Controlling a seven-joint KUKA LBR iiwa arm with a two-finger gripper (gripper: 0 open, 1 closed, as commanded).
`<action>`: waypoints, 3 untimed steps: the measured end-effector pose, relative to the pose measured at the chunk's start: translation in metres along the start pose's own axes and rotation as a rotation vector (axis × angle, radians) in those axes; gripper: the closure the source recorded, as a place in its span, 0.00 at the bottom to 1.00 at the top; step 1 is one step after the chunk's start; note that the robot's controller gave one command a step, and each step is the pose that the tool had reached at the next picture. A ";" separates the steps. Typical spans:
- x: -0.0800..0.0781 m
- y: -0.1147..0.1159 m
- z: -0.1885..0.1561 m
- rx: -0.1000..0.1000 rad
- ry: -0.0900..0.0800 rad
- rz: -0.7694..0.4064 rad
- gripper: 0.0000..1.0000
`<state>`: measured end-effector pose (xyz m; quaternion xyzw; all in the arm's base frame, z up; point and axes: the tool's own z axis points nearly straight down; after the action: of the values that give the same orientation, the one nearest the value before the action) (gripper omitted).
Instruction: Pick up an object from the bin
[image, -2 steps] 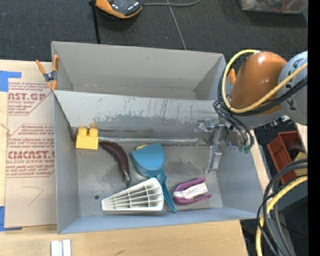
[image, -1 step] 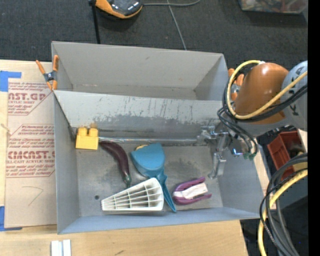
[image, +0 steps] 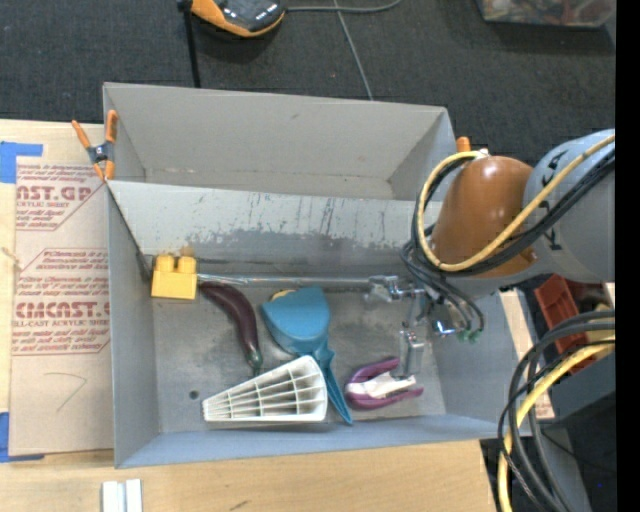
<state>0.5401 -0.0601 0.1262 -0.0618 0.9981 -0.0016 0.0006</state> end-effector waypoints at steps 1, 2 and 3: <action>0.013 0.024 0.040 -0.007 -0.005 -0.027 0.00; 0.017 0.004 0.055 -0.004 0.002 -0.019 0.00; 0.040 0.019 0.053 -0.005 -0.004 -0.171 1.00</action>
Offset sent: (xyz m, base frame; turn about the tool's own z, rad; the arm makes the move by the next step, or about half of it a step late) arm -0.0154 -0.0026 -0.0533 -0.0216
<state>0.4979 -0.0465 0.0728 -0.1468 0.9892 0.0007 0.0022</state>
